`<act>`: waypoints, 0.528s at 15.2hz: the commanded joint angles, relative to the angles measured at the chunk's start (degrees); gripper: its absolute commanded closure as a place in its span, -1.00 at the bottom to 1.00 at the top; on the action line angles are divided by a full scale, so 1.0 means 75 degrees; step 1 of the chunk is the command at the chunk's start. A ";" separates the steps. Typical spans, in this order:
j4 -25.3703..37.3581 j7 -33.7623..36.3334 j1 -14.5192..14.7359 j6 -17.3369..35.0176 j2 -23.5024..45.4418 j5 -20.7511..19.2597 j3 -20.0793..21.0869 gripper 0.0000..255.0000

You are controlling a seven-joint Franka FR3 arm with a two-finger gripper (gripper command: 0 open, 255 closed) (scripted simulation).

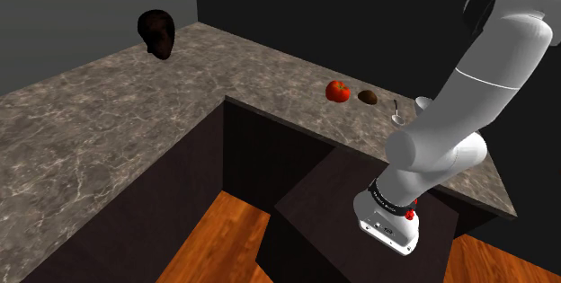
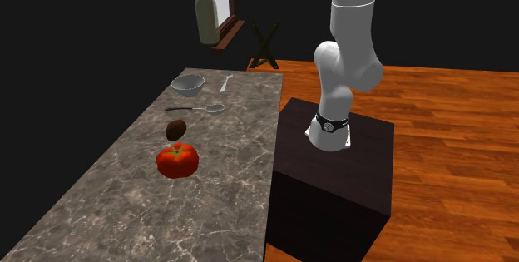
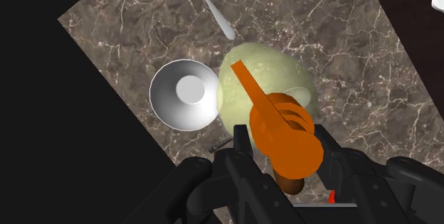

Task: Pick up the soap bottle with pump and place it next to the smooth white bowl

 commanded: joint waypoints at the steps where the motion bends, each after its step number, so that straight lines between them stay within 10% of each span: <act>1: -0.0452 0.0142 0.0197 0.0307 -0.0252 -0.0222 0.0022 1.00; 8: -0.1611 0.0490 0.0514 0.1147 -0.0798 -0.0688 0.0127 1.00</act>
